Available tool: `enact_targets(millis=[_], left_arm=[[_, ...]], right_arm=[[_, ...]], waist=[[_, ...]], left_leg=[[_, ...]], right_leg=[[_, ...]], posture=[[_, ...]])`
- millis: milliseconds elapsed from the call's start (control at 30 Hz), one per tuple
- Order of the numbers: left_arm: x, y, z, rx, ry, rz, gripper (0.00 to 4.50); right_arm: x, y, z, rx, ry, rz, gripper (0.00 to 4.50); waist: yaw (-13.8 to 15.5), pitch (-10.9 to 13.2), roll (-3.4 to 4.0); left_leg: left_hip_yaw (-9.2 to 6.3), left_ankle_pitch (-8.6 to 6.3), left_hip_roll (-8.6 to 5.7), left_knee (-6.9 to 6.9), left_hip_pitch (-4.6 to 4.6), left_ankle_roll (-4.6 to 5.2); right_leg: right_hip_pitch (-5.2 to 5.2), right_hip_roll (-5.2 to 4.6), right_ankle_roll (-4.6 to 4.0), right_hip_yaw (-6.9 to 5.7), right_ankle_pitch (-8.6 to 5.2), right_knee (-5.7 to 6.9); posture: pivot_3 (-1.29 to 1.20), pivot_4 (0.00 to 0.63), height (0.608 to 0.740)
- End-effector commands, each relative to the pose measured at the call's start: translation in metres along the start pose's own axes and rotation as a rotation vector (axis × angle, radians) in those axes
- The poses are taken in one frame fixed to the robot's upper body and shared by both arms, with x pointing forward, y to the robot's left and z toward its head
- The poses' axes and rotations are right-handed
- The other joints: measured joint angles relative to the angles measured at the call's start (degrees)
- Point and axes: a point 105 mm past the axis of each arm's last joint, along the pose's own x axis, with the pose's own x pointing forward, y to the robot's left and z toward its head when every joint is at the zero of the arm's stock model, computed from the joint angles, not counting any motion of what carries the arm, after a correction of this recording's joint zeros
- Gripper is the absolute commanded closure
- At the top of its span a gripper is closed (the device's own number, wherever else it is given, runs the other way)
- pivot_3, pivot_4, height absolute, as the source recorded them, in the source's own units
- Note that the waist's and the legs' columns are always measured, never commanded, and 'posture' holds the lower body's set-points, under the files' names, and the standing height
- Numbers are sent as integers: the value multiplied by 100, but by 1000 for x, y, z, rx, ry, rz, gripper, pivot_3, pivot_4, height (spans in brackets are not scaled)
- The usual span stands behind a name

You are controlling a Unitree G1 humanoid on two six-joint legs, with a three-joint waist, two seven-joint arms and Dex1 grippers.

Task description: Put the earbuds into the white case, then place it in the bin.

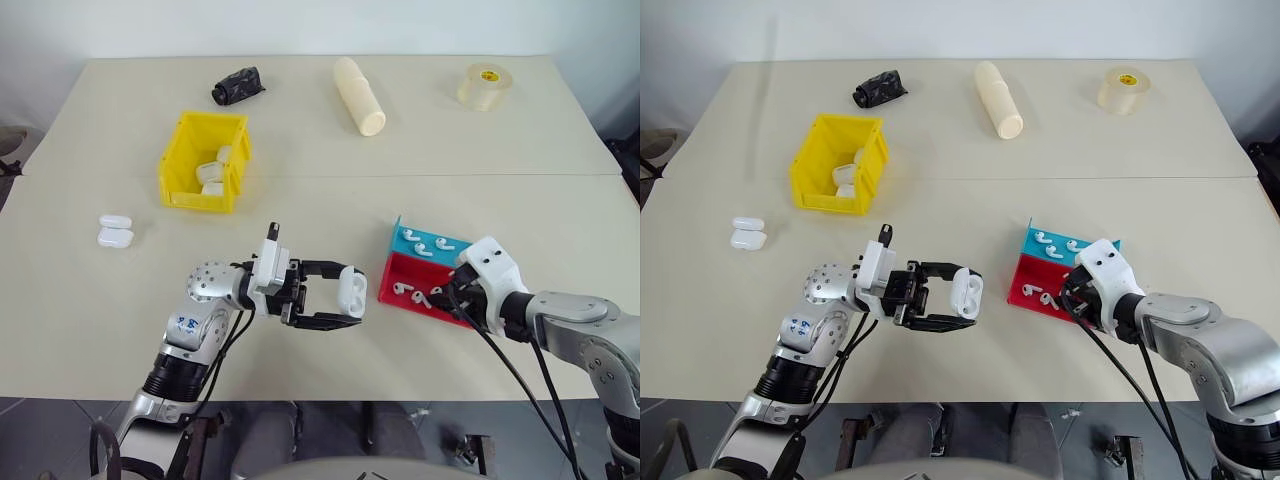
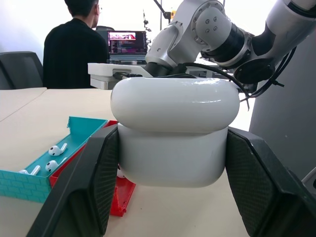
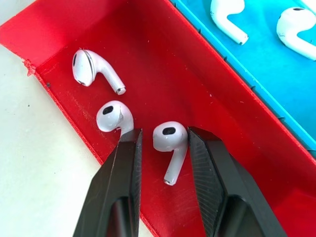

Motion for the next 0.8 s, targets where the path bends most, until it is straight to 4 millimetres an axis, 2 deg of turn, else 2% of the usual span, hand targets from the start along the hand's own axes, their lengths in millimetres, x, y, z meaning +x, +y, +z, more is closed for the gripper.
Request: enact_targets(millis=[33, 233, 333, 367, 400, 533, 700, 800], left_arm=[[3, -2, 13, 46, -31, -23, 1702], [3, -2, 13, 47, -31, -23, 1702], [3, -2, 13, 47, -30, -23, 1702], [3, -2, 13, 47, -29, -24, 1702], [2, -2, 13, 47, -28, -24, 1702], [0, -2, 13, 46, -22, -22, 1702], [-2, -1, 13, 46, -17, -24, 1702], [-3, 0, 13, 47, -17, -20, 1702]], right_arm=[[-3, 2, 3, -32, -16, -7, 3072], [-1, 4, 3, -33, -22, -6, 3072], [0, 5, 2, -35, -27, -4, 3620], [0, 5, 2, -36, -28, -3, 3948], [-1, 6, 4, -41, -40, -1, 4002], [-9, 10, 19, -82, -126, 50, 4002], [-26, -1, 28, -115, -196, 83, 4002], [-36, 6, 41, -151, -321, 192, 4002]], waist=[[-2, 0, 0], [-3, 0, 0], [-3, 0, 0], [-2, 0, 0], [-2, 0, 0], [-4, 0, 0], [6, 0, 0], [4, 0, -1]], left_leg=[[0, 0, 0, 0, 0, 0], [0, 0, 0, 0, 0, 0], [0, 0, 0, 0, 0, 0], [0, 0, 0, 0, 0, 0], [0, 0, 0, 0, 0, 0], [0, 0, 0, 0, 0, 0], [1, 0, -1, -1, 0, 1], [1, 0, -1, -1, 0, 1]], right_leg=[[0, 0, 0, 0, 0, 0], [0, 0, 0, 0, 0, 0], [0, 1, 0, 0, 0, -1], [0, 1, 0, 0, 0, -1], [0, 1, 0, 0, 0, -1], [0, 0, 0, 0, 0, -1], [0, 0, 0, 0, 0, -2], [2, 1, 0, -2, 0, -3]], posture=[[0, 150, 740], [0, 150, 740], [0, 150, 740], [0, 150, 740], [0, 150, 740], [0, 150, 740], [0, 150, 740], [0, 150, 740]])
